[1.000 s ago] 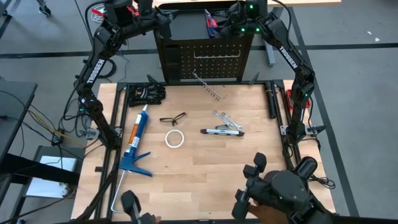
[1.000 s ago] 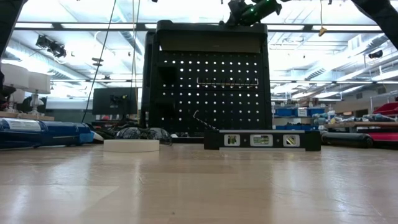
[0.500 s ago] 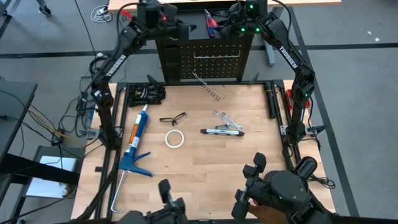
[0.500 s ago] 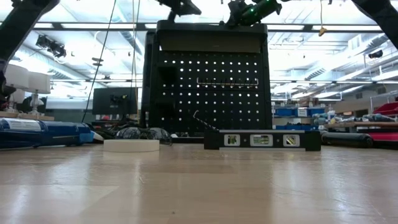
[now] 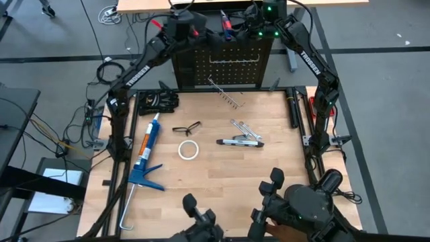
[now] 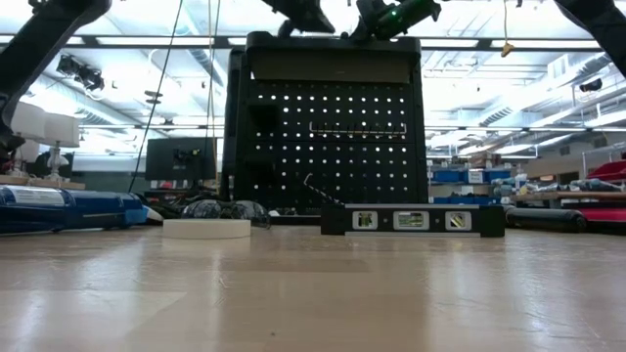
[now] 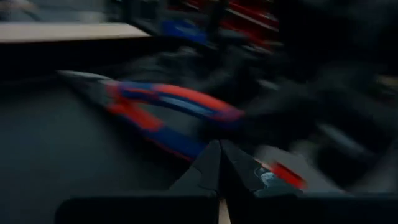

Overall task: Hang tools onto peg board
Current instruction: Remove the pliers from the peg board bin

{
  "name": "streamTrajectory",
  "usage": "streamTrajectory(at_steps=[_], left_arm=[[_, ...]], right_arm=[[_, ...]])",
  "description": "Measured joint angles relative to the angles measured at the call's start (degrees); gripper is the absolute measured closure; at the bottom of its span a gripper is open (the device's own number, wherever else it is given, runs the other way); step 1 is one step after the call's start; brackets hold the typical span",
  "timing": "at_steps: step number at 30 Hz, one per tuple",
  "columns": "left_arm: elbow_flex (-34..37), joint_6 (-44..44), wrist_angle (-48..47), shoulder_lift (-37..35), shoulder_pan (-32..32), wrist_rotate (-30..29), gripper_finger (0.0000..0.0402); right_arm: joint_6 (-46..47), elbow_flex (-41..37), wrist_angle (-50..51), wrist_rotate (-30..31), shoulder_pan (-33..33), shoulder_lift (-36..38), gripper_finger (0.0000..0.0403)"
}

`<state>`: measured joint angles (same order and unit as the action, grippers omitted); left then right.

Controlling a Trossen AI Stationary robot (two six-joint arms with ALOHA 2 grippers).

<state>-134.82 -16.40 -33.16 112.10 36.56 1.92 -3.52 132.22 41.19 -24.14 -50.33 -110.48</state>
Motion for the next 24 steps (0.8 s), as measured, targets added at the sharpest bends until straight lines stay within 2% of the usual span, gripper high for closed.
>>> streamTrajectory(at_steps=[2, 5, 11, 17, 24], left_arm=[[0.0, 0.9, 1.4, 1.0, -0.1, -4.3, 0.0387], [0.0, 2.7, 3.6, 2.1, -0.1, -6.9, 0.0387], [0.9, 3.3, 6.4, 2.7, -0.2, -6.7, 0.0387], [1.9, 4.8, 8.2, 2.7, -0.2, -6.6, 0.0387], [1.9, 5.9, 8.5, 2.7, -0.3, -7.5, 0.0387]], right_arm=[[0.0, 0.0, 0.0, 0.0, 0.0, 0.0, 0.0228], [0.0, 0.0, 0.0, -0.1, 0.0, 0.0, 0.0228], [-1.7, 0.0, 0.0, -0.9, 0.6, 0.0, 0.0227], [-7.9, 0.0, -0.5, -1.0, 1.5, 0.1, 0.0226], [-17.3, 0.1, -1.0, 4.5, 2.9, 0.3, 0.0226]])
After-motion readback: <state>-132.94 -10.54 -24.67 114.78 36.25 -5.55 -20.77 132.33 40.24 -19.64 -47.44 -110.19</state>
